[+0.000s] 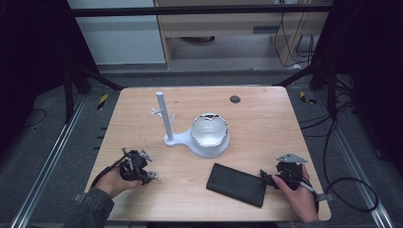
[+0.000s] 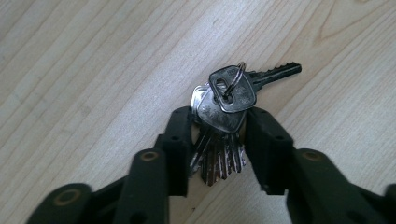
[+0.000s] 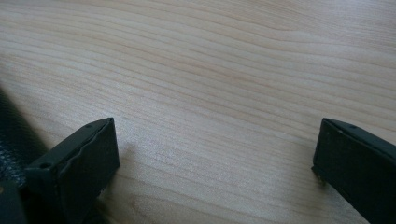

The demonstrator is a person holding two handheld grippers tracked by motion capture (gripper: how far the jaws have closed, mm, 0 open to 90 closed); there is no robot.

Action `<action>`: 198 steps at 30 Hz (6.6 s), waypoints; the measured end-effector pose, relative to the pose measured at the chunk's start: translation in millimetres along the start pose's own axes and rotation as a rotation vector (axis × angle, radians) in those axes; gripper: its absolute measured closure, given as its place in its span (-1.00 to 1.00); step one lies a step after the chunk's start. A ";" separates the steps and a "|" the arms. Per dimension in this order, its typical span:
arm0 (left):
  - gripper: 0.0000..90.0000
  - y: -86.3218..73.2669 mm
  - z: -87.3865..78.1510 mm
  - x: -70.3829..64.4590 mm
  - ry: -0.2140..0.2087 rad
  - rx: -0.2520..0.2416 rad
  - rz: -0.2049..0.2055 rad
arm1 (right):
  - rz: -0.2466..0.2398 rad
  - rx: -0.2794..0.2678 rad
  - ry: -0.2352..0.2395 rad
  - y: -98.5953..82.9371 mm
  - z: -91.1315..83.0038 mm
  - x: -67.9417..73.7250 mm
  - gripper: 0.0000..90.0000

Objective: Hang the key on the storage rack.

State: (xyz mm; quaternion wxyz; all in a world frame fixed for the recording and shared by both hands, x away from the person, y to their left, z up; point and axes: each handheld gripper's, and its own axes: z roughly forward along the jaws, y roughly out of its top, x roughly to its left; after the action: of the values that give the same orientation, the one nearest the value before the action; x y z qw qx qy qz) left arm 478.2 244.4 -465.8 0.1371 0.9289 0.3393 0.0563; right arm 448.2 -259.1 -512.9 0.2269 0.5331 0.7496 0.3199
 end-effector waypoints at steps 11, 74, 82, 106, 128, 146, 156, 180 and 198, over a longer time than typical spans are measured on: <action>0.48 3.6 -0.8 -6.8 0.020 0.028 -0.003 | -0.001 -0.002 -0.003 -0.2 0.1 0.2 -0.99; 0.99 5.8 -59.9 -5.7 0.029 -0.066 0.010 | -0.003 -0.004 -0.007 -0.6 -0.1 0.9 -0.98; 0.99 28.0 -108.8 -5.0 0.077 -0.107 0.038 | -0.004 -0.005 -0.006 -0.6 0.0 0.8 -0.98; 0.99 114.9 -178.0 13.8 0.226 -0.088 0.036 | -0.005 -0.001 -0.004 -0.2 0.1 0.6 -0.98; 0.99 135.4 -176.4 16.1 0.279 -0.073 0.043 | -0.004 -0.004 -0.004 -0.3 0.5 0.7 -0.98; 0.47 104.2 -168.3 3.1 0.305 -0.219 0.067 | -0.006 -0.001 -0.001 -0.2 0.3 0.3 -0.99; 0.05 67.8 -147.7 -22.8 0.279 -0.315 0.090 | -0.005 -0.002 0.008 0.2 0.2 -0.2 -0.99; -0.74 54.6 -76.8 -52.9 0.134 -0.346 0.130 | -0.026 -0.005 -0.003 3.7 -6.0 -2.7 -0.89; -0.70 75.7 -19.2 -98.8 0.014 -0.318 0.231 | -0.025 -0.033 0.005 4.4 -13.7 -2.7 -0.90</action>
State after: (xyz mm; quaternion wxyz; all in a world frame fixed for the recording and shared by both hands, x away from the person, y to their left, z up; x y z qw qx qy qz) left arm 445.5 129.3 -426.4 0.2723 0.9279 0.2184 0.1310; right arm 442.7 -263.8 -500.2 0.2378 0.5190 0.7516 0.3305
